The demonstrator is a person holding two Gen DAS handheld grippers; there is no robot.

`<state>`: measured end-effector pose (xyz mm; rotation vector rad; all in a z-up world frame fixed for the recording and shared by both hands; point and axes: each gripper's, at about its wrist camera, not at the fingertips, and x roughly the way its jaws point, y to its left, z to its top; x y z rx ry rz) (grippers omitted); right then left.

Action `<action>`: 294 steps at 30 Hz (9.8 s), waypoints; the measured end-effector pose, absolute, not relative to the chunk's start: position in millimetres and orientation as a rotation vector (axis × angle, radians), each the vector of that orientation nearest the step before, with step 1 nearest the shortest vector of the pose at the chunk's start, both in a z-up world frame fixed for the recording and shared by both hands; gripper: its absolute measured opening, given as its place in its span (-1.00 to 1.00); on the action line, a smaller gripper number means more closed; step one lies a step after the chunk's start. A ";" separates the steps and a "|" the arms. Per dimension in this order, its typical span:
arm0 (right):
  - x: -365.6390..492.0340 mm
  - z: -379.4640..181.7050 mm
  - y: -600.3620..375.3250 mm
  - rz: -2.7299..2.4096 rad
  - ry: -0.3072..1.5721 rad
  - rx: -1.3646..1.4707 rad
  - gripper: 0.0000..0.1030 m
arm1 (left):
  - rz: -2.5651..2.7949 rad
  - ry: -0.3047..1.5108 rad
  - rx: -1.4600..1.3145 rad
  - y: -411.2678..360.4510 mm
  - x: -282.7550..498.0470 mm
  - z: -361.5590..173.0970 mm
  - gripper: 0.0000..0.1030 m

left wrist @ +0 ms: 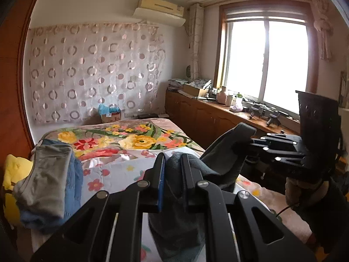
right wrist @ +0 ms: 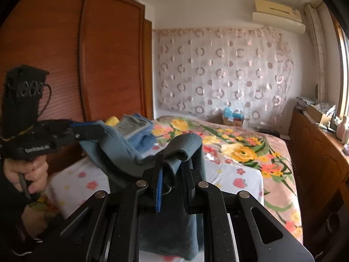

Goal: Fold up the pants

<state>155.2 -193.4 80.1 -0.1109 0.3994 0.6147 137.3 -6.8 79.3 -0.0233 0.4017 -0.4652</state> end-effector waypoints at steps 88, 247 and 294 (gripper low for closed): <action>95.9 -106.6 -203.2 0.529 0.835 0.010 -0.44 | -0.360 0.812 0.020 -2.8 79.2 -120.7 -0.46; 117.6 -28.1 -202.4 0.558 0.647 0.029 -0.84 | -0.465 0.571 -0.041 6.3 107.1 -23.4 -0.79; 166.0 -93.1 -211.2 0.514 0.798 -0.004 -0.21 | -0.407 0.836 -0.001 12.6 144.4 -104.4 -0.34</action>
